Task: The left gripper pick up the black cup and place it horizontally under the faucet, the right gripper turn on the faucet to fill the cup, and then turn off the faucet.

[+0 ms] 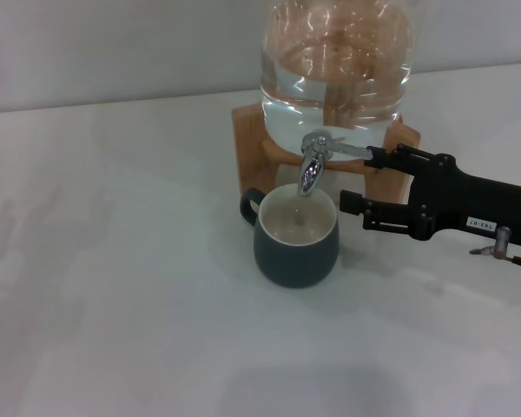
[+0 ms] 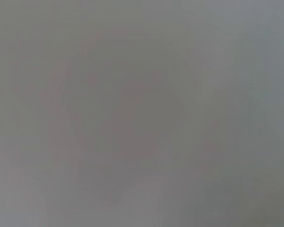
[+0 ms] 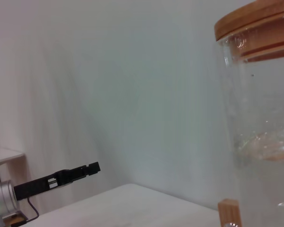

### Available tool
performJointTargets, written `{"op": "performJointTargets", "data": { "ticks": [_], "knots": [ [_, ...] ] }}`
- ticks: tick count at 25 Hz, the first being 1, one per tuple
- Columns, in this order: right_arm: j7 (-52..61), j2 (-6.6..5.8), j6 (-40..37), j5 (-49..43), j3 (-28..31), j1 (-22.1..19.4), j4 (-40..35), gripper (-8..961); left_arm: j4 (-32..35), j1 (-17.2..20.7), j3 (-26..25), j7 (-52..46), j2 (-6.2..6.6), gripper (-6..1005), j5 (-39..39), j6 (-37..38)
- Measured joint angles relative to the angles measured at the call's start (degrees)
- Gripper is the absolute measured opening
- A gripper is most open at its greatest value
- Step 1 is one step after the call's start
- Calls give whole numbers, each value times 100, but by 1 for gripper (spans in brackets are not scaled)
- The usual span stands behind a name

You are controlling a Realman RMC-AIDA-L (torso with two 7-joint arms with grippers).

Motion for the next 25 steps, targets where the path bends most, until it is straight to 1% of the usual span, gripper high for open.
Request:
{"op": "performJointTargets", "data": {
  "ticks": [17, 20, 25],
  "knots": [
    [-59, -6, 437, -51, -10, -3, 8, 855, 9, 19, 0, 0, -19, 575, 38, 21],
    [-61, -6, 431, -43, 62, -27, 33, 855, 9, 34, 4, -5, -22, 576, 43, 22],
    [-63, -31, 445, -56, 353, -76, 56, 855, 8, 67, 8, -7, -27, 577, 47, 23]
  ]
}}
